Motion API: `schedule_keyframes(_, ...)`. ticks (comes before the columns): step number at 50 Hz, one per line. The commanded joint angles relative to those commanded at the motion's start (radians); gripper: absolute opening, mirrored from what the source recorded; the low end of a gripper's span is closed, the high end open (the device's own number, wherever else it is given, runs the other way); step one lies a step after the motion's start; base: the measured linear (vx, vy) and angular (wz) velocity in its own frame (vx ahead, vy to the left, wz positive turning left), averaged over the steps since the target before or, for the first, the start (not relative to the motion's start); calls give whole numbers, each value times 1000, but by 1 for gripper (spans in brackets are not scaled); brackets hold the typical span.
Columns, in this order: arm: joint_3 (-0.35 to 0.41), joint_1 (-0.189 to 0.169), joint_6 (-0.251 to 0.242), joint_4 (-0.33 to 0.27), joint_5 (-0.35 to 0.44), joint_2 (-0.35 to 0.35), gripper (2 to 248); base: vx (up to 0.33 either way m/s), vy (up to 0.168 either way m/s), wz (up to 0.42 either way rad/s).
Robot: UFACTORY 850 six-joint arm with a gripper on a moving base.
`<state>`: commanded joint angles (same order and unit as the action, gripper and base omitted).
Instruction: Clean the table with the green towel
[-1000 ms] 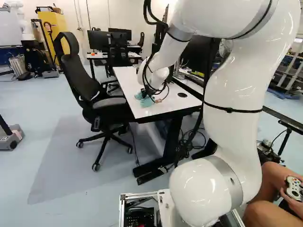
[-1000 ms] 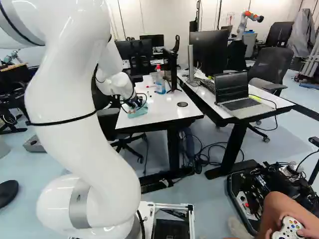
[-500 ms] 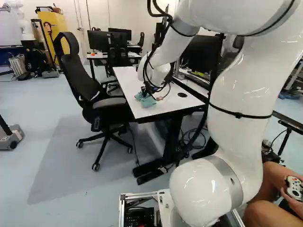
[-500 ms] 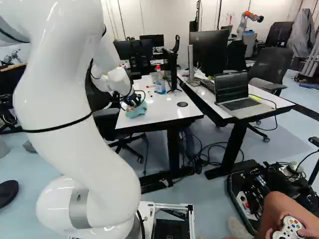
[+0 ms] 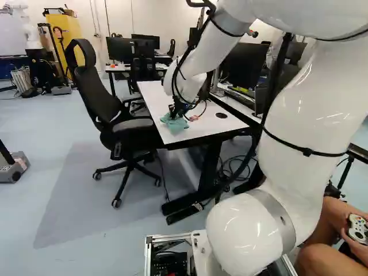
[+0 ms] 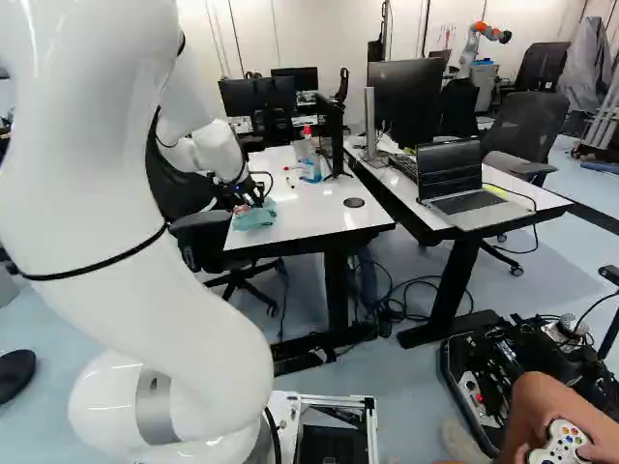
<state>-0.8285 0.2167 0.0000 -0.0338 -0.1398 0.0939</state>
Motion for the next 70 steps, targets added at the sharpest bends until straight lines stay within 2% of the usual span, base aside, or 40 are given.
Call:
schedule_keyframes(40, 19, 0, 0, 0, -212, -120, 53, 0, 0, 0)
schedule_keyframes(55, 19, 0, 0, 0, -253, -120, 53, 0, 0, 0)
schedule_keyframes(70, 19, 0, 0, 0, -255, -120, 53, 0, 0, 0)
